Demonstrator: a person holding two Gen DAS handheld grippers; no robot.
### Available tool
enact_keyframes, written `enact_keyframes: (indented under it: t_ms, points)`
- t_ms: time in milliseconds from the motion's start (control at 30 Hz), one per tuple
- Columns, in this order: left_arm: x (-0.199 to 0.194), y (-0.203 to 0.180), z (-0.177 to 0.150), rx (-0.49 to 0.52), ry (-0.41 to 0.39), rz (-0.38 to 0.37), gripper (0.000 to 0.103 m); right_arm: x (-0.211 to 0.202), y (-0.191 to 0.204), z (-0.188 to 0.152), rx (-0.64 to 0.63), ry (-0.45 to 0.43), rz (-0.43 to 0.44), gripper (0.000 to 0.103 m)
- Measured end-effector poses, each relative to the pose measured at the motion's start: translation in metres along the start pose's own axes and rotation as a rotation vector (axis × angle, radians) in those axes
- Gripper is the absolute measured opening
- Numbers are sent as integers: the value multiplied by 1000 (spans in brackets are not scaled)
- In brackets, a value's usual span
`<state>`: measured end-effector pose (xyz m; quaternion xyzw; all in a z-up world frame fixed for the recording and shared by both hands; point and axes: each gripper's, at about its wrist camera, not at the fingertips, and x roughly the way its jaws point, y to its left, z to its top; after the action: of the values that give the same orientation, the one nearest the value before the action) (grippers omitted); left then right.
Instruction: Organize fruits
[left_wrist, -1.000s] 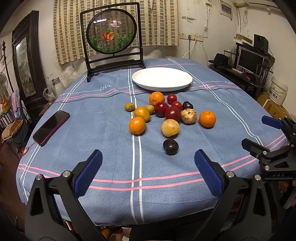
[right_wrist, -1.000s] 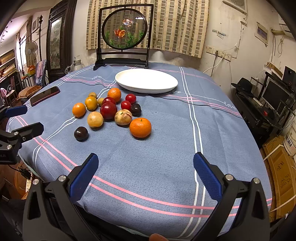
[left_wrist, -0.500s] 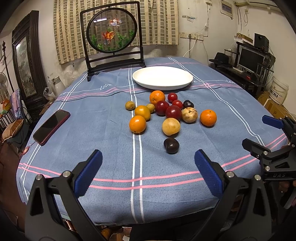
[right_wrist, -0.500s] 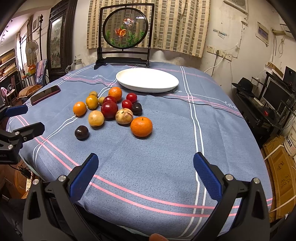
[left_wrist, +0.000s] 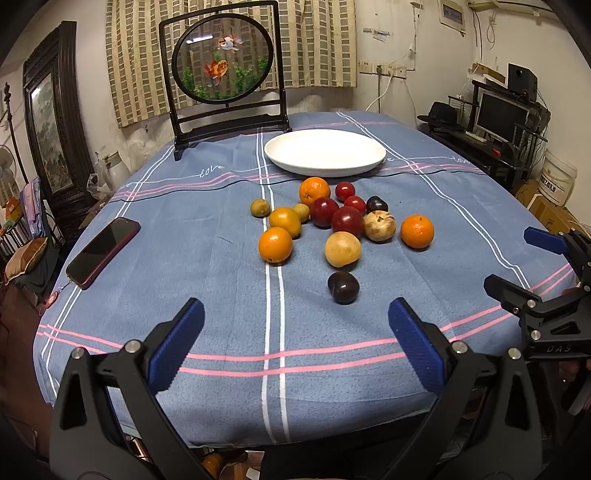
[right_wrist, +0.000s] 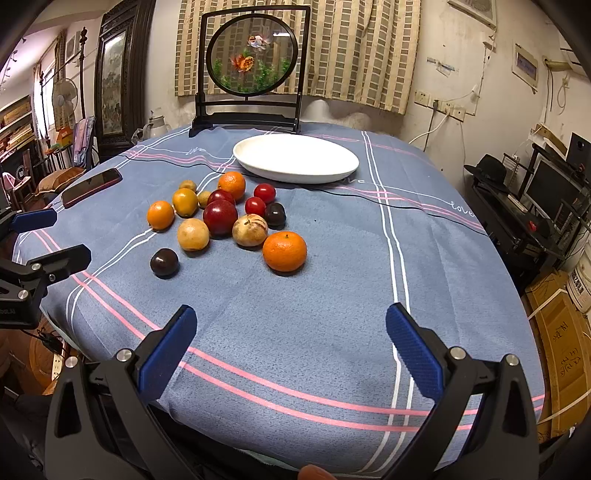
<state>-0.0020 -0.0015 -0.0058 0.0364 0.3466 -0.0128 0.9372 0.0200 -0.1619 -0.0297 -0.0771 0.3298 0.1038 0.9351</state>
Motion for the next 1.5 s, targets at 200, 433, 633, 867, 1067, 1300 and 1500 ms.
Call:
enact_keyframes:
  t_ms: [200,433,633,867,1067,1300,1500]
  points:
    - [0,0,0,1,1,1,101,0,0,0,0,1,1,102]
    - [0,0,-1,2,3,1,101,0,1,0,1,3,0,102]
    - [7,-1,-3,-1,28,2,101,2,2,-1,-3,-1,12,102]
    - [20,3,-4,-14,58,-7,101,5,-8,-1,44,-45,58,102]
    - [32,2,-3,-9,82,-8,101,19,-14,-1,78,-22,93,102]
    - [42,2,3,14,52,-26,101,27,-15,6,89,-37,167,102]
    - [61,8,7,13,61,-80,101,35,-18,19,65,-88,246,102]
